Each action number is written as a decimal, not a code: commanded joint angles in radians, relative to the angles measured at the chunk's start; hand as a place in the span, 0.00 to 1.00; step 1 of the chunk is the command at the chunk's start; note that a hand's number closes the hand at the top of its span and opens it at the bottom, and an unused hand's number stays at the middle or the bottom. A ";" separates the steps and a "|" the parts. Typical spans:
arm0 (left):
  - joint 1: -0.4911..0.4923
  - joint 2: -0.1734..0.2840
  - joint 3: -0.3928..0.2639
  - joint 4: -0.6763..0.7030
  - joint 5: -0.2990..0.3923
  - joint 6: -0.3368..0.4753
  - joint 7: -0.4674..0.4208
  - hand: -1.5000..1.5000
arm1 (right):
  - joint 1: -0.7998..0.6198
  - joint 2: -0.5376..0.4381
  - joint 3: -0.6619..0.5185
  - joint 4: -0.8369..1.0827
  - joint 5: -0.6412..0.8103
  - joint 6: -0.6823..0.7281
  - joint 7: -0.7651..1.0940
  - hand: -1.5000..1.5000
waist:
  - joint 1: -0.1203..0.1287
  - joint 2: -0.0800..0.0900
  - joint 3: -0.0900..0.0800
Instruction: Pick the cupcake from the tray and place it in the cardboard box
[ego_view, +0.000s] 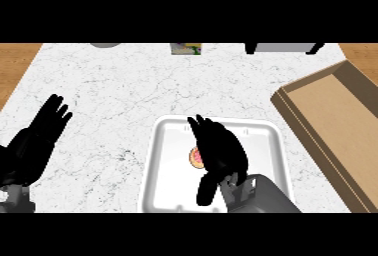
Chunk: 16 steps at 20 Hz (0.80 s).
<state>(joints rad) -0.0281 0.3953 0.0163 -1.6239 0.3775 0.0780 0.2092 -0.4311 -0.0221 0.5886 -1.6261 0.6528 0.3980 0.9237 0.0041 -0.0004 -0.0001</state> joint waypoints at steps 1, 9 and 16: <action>-0.020 -0.048 0.014 0.035 -0.042 -0.015 -0.023 0.50 | 0.011 0.013 -0.035 -0.016 0.052 0.037 -0.025 0.00 | -0.003 0.000 0.000; 0.031 -0.070 0.015 -0.013 -0.073 -0.037 -0.010 0.50 | -0.079 0.022 0.051 0.091 0.033 -0.034 0.078 0.00 | 0.006 0.000 0.000; 0.007 -0.097 0.056 0.009 -0.081 -0.051 0.004 0.50 | -0.106 0.022 0.070 0.158 0.000 -0.042 0.076 0.00 | 0.004 0.001 0.000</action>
<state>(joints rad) -0.0184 0.3265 0.0688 -1.6314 0.3159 0.0271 0.2289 -0.4837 -0.0055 0.6320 -1.5348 0.6877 0.3782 0.9371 0.0058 -0.0005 0.0000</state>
